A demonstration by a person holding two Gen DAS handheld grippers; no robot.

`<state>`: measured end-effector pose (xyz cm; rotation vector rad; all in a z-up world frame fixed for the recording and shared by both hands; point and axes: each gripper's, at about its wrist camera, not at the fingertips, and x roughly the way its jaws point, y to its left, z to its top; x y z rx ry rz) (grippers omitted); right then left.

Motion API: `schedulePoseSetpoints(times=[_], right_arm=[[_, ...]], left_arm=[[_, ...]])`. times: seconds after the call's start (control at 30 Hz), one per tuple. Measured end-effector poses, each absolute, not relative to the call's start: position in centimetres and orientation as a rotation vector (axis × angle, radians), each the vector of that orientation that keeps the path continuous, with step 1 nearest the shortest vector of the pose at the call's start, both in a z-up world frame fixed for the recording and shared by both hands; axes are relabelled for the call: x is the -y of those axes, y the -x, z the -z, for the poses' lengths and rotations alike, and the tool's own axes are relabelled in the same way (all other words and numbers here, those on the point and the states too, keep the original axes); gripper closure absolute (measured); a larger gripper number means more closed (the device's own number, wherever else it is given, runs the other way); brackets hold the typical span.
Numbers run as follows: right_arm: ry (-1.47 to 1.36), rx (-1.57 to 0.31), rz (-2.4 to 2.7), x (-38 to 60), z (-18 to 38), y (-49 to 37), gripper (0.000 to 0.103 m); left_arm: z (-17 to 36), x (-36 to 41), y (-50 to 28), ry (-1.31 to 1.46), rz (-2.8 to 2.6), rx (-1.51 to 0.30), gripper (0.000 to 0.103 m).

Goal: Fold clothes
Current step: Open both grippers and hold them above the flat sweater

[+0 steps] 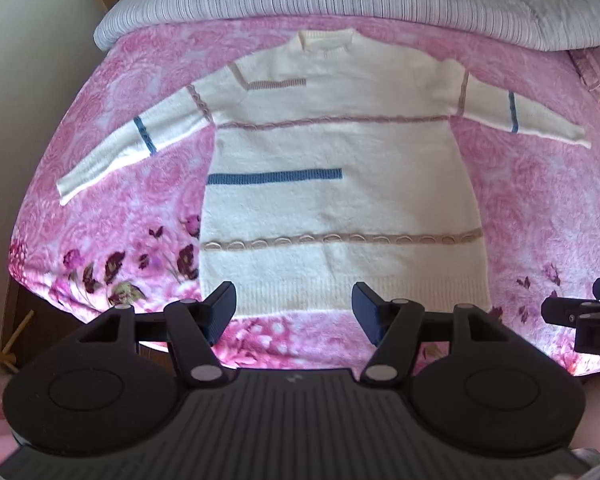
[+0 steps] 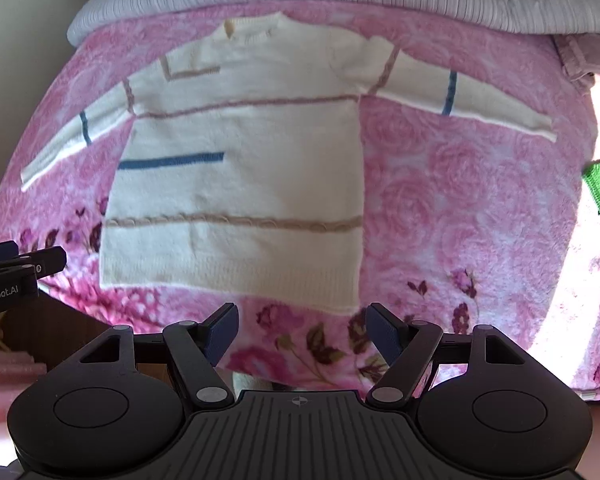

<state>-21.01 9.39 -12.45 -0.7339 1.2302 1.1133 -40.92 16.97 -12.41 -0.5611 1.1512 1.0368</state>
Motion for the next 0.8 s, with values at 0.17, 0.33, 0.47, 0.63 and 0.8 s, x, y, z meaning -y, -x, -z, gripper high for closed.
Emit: schedulePoseSetpoints(times=[0.17,0.33,0.47,0.63,0.8], right_arm=[[0.740,-1.220,-1.132,-9.9,12.5,19.9,0.029],[0.724,-1.185,-1.154,-10.6,11.8,18.8,0.029],[0.708,-1.157,-1.174,-11.3,11.1,18.4,0.029],[0.692,-1.136,-1.186,-12.4,10.7,18.0,0.029],[0.685,-1.143,-1.175,-13.5,11.0,18.1,0.029]], left_arm=[[12.3,-16.9,39.8,0.561,-1.058,-1.144,0.042],[11.2,-17.1,38.8,0.536,-1.090,-1.109,0.042],[10.6,-17.5,38.3,0.519,-1.108,-1.094,0.042],[10.1,-18.5,38.0,0.500,-1.115,-1.080,0.040],[10.5,-20.4,38.0,0.496,-1.094,-1.088,0.040]])
